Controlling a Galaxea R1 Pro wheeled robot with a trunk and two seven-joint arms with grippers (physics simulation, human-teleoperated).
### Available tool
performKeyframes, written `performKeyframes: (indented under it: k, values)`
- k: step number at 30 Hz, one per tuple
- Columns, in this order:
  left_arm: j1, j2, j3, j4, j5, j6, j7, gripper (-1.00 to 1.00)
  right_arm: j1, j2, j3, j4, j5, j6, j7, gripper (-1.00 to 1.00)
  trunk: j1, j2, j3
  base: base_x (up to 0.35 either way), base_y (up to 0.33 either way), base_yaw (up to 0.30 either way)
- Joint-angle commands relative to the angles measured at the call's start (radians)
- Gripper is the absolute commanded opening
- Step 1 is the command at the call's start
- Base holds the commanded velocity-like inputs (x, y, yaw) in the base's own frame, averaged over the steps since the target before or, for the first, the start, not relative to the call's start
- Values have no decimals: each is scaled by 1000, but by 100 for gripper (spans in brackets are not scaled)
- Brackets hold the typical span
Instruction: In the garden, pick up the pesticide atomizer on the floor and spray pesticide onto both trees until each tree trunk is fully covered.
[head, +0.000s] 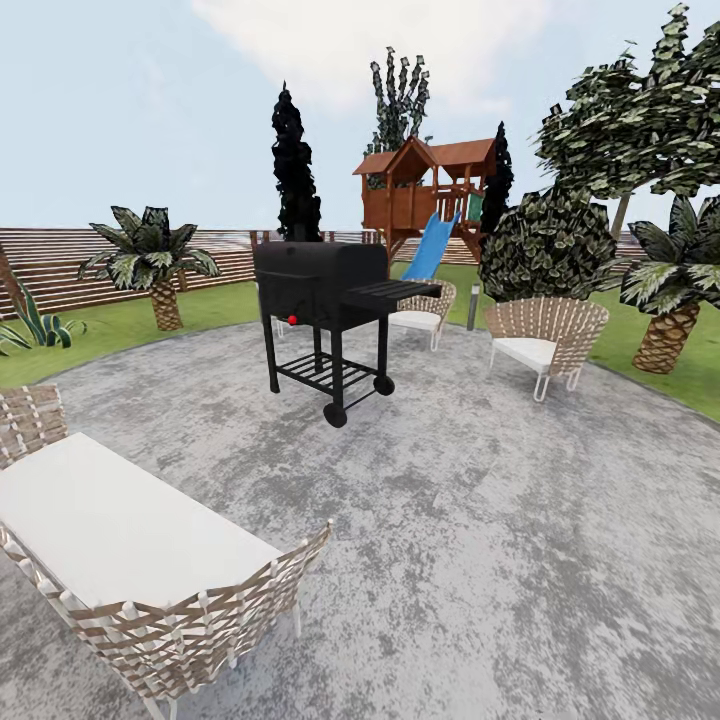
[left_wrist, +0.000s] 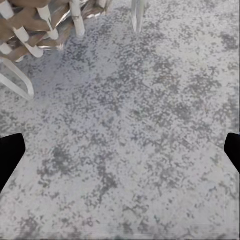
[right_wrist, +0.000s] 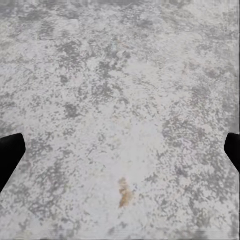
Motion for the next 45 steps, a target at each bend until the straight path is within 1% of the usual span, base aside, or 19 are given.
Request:
performKeyframes:
  k: [1, 4, 7, 12, 30, 42, 45]
  values:
    - [0, 0, 0, 1, 0, -9, 1, 100, -1, 0, 1, 8, 1, -4, 1, 100, 0, -1, -1, 0, 0, 0]
    - [3, 2, 0, 9, 1, -28, 2, 100, -2, 1, 4, 53, 1, -8, 1, 100, 0, -1, -1, 0, 0, 0]
    - [6, 4, 1, 13, 2, -33, 1, 100, -2, 1, 5, 75, 0, -10, -1, 100, 0, -1, -1, 0, 0, -12]
    - [5, 4, 1, 13, -3, -35, 0, 100, -2, 2, 1, 83, 0, -10, -2, 100, 0, -1, -1, 0, 0, -158]
    - [4, 4, -2, 14, -11, -36, 0, 100, -2, 2, -3, 85, -3, -10, -3, 100, 0, -1, -1, 0, -5, -262]
    - [4, 4, -8, 14, -13, -36, 0, 100, -2, 2, -4, 83, -6, -10, -4, 100, 0, -1, -5, 0, -240, -262]
    - [4, 5, -7, 14, -13, -36, 0, 100, -2, 2, -4, 82, -5, -10, -3, 100, 0, -1, -5, 0, -273, -60]
